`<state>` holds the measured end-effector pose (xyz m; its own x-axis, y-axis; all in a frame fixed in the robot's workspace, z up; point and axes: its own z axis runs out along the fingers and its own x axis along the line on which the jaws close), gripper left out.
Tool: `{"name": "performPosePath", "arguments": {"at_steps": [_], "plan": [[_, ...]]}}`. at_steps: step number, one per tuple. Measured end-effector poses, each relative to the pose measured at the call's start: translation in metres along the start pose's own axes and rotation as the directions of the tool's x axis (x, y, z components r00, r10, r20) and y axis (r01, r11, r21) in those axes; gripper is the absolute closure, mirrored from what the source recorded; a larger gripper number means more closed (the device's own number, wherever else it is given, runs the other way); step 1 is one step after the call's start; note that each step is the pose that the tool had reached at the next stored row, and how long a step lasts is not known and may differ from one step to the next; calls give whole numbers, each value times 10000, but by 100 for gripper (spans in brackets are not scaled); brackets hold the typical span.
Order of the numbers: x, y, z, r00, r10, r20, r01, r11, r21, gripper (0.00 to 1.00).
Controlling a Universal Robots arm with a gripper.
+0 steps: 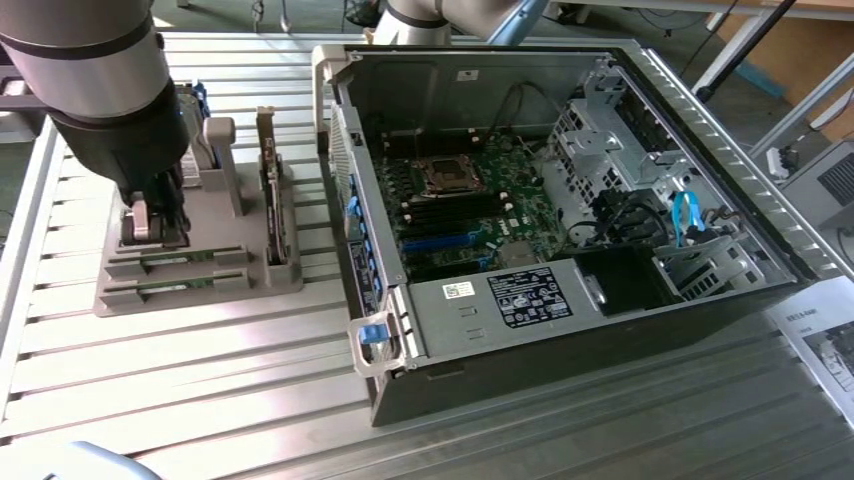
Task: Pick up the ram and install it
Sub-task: 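Pick up the ram and move it above insertion slot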
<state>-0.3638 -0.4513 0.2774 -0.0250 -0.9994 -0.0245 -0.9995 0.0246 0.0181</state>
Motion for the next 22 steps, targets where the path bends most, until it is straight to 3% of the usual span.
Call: {"name": "performPosePath", "arguments": {"at_steps": [11,22], "plan": [[4,-3,165,10000,-2,1,2,10000,51,76],[41,-5,166,10000,-1,2,1,10000,52,76]]}}
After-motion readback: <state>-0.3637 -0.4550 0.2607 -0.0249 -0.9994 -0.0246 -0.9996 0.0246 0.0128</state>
